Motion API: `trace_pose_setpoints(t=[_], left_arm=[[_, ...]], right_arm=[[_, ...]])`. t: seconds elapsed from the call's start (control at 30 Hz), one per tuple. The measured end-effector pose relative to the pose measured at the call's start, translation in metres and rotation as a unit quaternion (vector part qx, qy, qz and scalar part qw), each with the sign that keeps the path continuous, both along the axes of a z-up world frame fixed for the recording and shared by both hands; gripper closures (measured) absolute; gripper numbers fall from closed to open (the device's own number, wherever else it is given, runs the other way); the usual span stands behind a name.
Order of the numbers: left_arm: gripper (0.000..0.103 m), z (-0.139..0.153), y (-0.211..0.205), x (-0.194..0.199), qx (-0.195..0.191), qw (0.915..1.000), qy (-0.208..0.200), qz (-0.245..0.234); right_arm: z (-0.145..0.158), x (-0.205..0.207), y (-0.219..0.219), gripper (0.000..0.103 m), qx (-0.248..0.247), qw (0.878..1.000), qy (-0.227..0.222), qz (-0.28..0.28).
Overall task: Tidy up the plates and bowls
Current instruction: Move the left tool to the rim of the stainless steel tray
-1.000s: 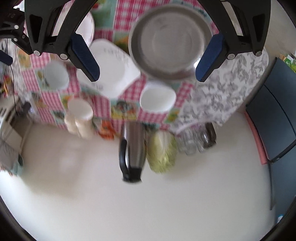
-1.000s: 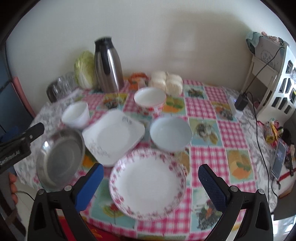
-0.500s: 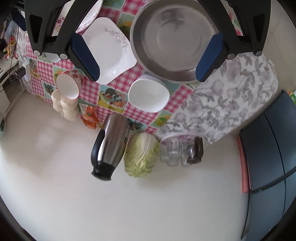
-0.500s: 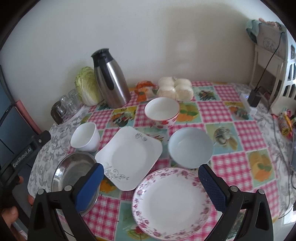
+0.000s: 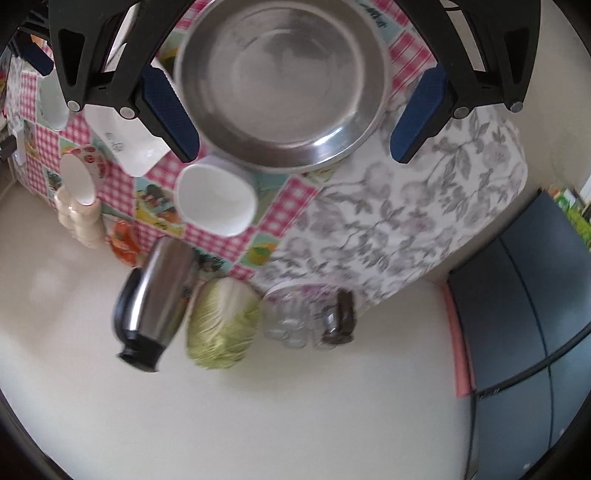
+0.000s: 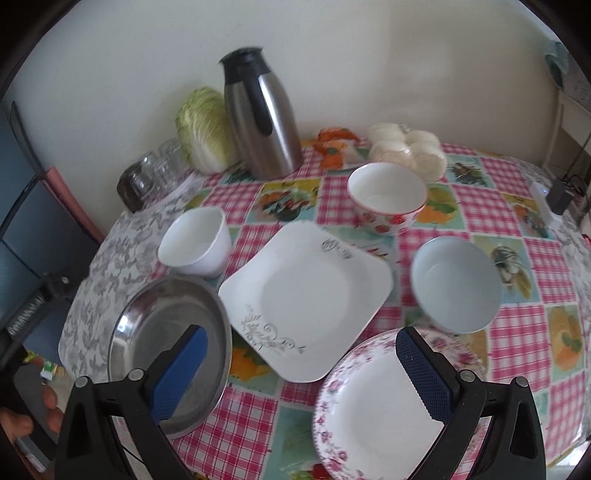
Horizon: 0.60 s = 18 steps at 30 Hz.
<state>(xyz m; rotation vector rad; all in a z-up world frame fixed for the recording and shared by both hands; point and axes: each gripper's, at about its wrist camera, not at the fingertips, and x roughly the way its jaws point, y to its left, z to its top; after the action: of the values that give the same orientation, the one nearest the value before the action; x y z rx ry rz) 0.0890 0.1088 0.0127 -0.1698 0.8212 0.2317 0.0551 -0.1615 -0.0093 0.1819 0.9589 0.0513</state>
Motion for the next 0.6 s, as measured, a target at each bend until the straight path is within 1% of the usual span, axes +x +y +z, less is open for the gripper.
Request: trace_pose_setpoints(t=[0.13,0.2,0.33,0.47,0.5,0.6], left_arm=[[0.0,-0.01,0.019,0.0,-0.011,0.9998,0.015,0.011],[0.0,-0.015,0.033,-0.005,-0.017,0.9993,0.017,0.03],[0.0,-0.024,0.054,-0.008,-0.04,0.9977,0.019,0.051],[0.0,-0.048,0.071,-0.002,-0.058,0.9945,0.06,0.063],[0.0,-0.052,0.074,-0.001,-0.06,0.994,0.066,0.064],[0.001,-0.064,0.082,0.001,-0.073,0.9922,0.078,0.064]], right_arm=[[-0.009,0.002,0.015,0.0,0.009,1.0,0.009,0.022],[-0.015,0.002,0.023,0.0,0.016,0.999,0.01,0.035],[-0.024,0.006,0.037,0.0,0.021,0.998,0.019,0.049],[-0.038,0.011,0.046,0.0,0.037,0.997,0.04,0.054],[-0.041,0.011,0.047,0.002,0.042,0.997,0.045,0.054],[-0.049,0.013,0.052,0.013,0.056,0.995,0.056,0.058]])
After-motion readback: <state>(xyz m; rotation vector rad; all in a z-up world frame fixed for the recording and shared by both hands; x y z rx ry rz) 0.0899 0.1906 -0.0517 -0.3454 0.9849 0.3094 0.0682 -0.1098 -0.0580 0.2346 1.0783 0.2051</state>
